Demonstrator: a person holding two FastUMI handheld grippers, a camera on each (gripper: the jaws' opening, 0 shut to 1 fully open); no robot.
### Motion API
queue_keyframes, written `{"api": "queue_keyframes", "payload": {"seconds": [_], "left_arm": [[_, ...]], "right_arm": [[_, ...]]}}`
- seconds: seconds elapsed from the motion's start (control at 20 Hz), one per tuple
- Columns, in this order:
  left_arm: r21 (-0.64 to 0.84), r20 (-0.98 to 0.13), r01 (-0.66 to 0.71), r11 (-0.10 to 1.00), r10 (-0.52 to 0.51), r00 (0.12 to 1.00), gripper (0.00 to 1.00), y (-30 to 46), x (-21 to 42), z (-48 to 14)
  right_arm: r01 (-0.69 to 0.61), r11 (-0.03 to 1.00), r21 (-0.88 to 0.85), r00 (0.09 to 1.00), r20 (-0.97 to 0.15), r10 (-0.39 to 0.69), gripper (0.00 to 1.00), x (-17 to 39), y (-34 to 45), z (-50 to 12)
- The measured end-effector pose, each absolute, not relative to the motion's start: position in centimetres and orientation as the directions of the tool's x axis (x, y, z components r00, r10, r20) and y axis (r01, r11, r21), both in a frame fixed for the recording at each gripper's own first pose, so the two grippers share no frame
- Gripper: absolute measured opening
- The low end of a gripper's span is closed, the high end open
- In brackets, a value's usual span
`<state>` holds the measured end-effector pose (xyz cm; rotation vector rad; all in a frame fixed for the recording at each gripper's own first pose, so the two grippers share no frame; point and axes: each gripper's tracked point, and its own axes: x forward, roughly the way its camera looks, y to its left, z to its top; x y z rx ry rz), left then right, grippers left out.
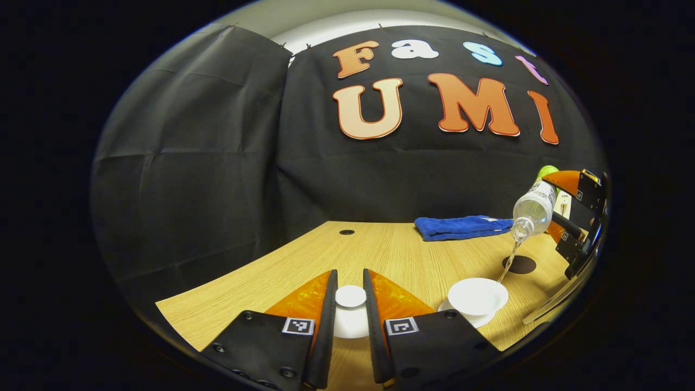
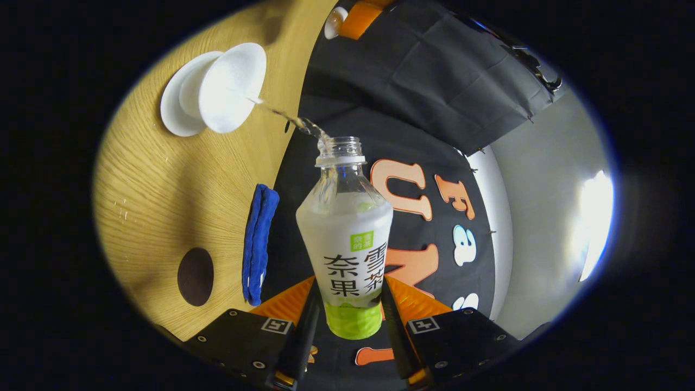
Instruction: Open the teacup lid with one hand, grasp the water bottle and pour water into the teacup with the other hand; after pouring, place the water bottle on the coaster and then close the teacup lid.
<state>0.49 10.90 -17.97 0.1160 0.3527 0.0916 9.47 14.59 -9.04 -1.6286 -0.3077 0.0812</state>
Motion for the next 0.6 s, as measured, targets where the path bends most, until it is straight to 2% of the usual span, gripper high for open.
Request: {"api": "queue_keyframes", "payload": {"seconds": [0.15,0.25,0.3,0.35,0.6], "left_arm": [[0.130,-0.340,-0.066,0.989,0.107,0.934,0.31,11.0,0.5,-18.0],[0.136,-0.340,-0.069,0.988,0.111,0.934,0.34,11.3,0.4,-17.9],[0.139,-0.339,-0.069,0.988,0.113,0.934,0.34,11.3,0.3,-17.9],[0.138,-0.341,-0.067,0.988,0.111,0.933,0.34,11.2,0.3,-18.1],[0.144,-0.348,-0.064,0.987,0.111,0.931,0.34,11.4,0.3,-18.1]], "right_arm": [[0.163,-0.061,-0.985,0.955,0.142,0.259,0.63,9.6,14.8,-8.7],[0.164,-0.061,-0.985,0.954,0.142,0.265,0.63,9.7,14.9,-8.8],[0.164,-0.070,-0.984,0.952,0.139,0.273,0.66,9.7,15.0,-8.8],[0.165,-0.081,-0.983,0.951,0.136,0.279,0.63,9.6,15.2,-8.7],[0.145,-0.118,-0.982,0.947,0.103,0.306,0.63,9.4,15.5,-9.7]]}}
